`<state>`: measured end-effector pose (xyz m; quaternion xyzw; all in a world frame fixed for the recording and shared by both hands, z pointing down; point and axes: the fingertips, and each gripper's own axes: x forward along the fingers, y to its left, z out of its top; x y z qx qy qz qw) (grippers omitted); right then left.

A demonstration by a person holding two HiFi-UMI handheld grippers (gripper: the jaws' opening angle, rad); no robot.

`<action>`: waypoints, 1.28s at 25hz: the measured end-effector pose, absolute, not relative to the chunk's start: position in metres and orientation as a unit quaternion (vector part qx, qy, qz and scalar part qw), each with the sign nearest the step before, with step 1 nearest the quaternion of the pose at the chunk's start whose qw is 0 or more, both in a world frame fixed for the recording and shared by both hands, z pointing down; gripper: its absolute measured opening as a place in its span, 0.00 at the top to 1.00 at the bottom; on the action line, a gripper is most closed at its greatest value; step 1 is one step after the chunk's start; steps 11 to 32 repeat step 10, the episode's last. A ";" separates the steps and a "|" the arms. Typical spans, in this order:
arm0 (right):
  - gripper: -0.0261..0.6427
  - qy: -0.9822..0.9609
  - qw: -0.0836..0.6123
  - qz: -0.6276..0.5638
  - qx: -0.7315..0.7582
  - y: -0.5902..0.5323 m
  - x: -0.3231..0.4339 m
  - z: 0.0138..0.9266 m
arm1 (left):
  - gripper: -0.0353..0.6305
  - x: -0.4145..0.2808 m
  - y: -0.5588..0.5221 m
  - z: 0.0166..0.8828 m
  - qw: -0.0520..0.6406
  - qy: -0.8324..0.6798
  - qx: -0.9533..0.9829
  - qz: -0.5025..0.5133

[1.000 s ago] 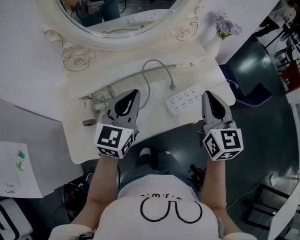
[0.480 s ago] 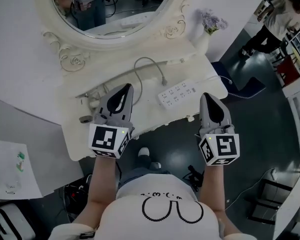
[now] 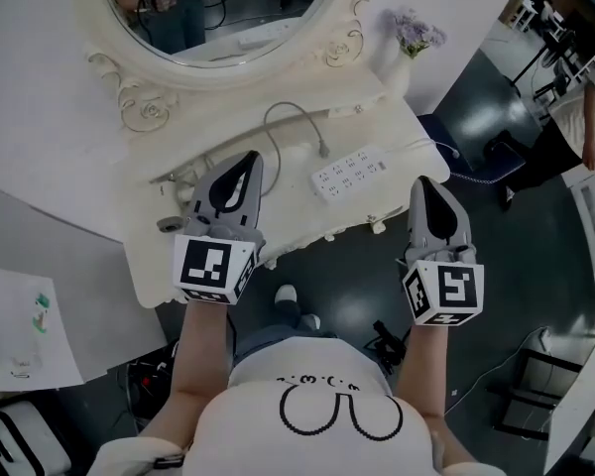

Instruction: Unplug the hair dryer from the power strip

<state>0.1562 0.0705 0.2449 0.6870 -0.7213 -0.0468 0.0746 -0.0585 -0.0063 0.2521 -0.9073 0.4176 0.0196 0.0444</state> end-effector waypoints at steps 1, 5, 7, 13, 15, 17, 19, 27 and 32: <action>0.96 -0.721 0.076 -0.049 0.687 0.071 0.156 0.244 | 0.95 -0.059 -0.006 0.251 0.046 0.418 -0.907 0.022; 0.96 -0.721 0.080 -0.051 0.686 0.075 0.153 0.245 | 0.95 -0.064 -0.004 0.248 0.046 0.421 -0.906 0.026; 0.96 -0.721 0.081 -0.050 0.687 0.076 0.151 0.246 | 0.95 -0.066 -0.003 0.248 0.046 0.421 -0.906 0.026; 0.96 -0.720 0.082 -0.050 0.688 0.077 0.150 0.246 | 0.95 -0.068 -0.002 0.246 0.046 0.421 -0.906 0.028; 0.96 -0.720 0.082 -0.050 0.688 0.077 0.150 0.246 | 0.95 -0.068 -0.002 0.246 0.046 0.421 -0.906 0.028; 0.96 -0.720 0.082 -0.050 0.688 0.077 0.150 0.246 | 0.95 -0.068 -0.002 0.246 0.046 0.421 -0.906 0.028; 0.96 -0.720 0.082 -0.050 0.688 0.077 0.150 0.246 | 0.95 -0.068 -0.002 0.246 0.046 0.421 -0.906 0.028; 0.96 -0.720 0.082 -0.050 0.688 0.077 0.150 0.246 | 0.95 -0.068 -0.002 0.246 0.046 0.421 -0.906 0.028; 0.96 -0.720 0.082 -0.050 0.688 0.077 0.150 0.246 | 0.95 -0.068 -0.002 0.246 0.046 0.421 -0.906 0.028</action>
